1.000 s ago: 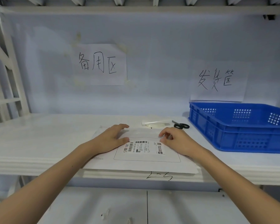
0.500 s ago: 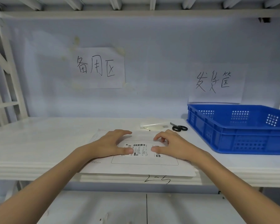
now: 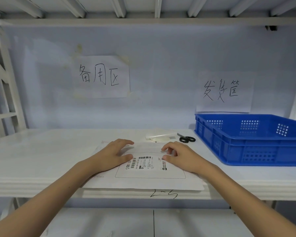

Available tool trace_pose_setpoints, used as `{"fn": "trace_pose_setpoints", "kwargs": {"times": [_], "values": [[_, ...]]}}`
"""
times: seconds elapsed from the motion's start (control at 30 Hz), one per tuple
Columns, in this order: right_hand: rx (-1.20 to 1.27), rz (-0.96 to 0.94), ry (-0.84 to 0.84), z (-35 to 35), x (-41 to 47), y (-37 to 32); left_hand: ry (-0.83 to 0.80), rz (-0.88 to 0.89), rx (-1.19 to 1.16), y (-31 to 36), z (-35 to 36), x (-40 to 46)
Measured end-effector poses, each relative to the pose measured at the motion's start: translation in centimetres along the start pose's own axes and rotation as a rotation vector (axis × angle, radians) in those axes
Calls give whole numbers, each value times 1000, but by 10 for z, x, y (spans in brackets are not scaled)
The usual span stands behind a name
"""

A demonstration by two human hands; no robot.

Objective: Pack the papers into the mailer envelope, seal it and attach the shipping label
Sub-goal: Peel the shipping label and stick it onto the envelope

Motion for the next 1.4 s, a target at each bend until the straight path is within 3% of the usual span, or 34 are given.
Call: {"fn": "trace_pose_setpoints", "kwargs": {"times": [0.13, 0.3, 0.57, 0.83, 1.0, 1.2, 1.4], "values": [[52, 1, 10, 0, 0, 1, -57, 50, 53, 12, -3, -14], [51, 18, 35, 1, 1, 1, -322, 86, 56, 38, -3, -41], [140, 81, 82, -2, -2, -2, -417, 81, 64, 45, -3, -49], [413, 175, 231, -10, 2, -1, -289, 88, -85, 46, -5, -48], [531, 253, 389, -17, 0, -1, -196, 100, -25, 55, -17, -47], [622, 330, 422, -20, 2, -2, -89, 42, -40, 62, -27, -46], [857, 458, 501, -35, 3, -1, 37, 136, 62, 69, -35, -48]]}}
Point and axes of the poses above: each hand's wrist, its own x-axis towards the middle knuckle, its own z-axis out of the palm, y = z × x, the point moved 1 cm from there along x, towards the middle knuckle, and after that the axes turned 6 degrees about z, right-handed, at the moved point
